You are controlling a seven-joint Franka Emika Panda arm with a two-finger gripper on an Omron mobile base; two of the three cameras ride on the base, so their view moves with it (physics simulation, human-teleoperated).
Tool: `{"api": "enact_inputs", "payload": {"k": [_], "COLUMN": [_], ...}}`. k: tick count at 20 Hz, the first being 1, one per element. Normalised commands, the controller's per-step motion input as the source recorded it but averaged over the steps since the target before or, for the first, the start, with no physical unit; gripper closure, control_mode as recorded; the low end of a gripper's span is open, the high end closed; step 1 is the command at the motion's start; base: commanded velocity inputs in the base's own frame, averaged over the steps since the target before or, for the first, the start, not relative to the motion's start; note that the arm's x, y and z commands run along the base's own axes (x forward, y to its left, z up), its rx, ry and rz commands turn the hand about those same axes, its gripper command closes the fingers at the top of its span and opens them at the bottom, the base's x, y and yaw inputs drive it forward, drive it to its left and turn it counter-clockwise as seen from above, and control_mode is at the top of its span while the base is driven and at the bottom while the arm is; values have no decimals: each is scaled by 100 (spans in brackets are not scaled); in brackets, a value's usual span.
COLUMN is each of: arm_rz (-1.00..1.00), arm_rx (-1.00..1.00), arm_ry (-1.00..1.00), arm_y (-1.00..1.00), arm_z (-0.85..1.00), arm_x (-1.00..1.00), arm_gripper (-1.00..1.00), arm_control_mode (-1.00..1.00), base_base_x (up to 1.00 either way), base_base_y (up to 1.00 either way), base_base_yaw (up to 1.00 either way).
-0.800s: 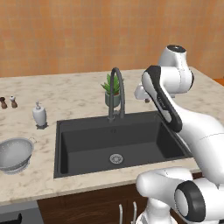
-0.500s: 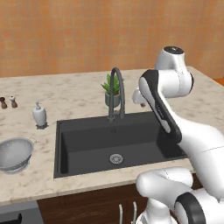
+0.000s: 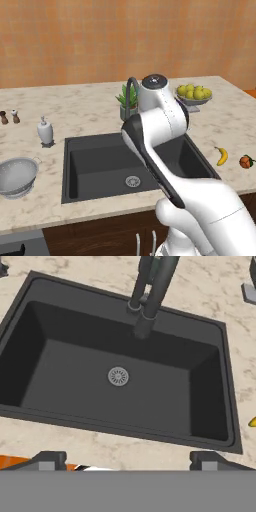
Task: Put the colander in the sink, put the banana, orange in the colander, and turn on the sink faucet and pour water over the colander.
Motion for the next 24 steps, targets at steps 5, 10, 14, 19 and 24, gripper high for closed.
{"api": "enact_inputs", "payload": {"k": [5,10,14,19,24], "arm_rz": [0,0,0,0,0], "arm_rx": [1,8,14,13,9], "arm_ry": [0,0,0,3,12], "arm_y": [98,88,69,63,63], "arm_z": [-14,-13,-13,-22,-36], "arm_x": [0,0,0,4,18], "arm_gripper": [-100,-100,-100,-100,-100], "arm_control_mode": [-100,-100,-100,-100,-100], "base_base_x": [0,0,0,0,0], "base_base_y": [0,0,0,0,0], "base_base_yaw": [0,0,0,0,0]}}
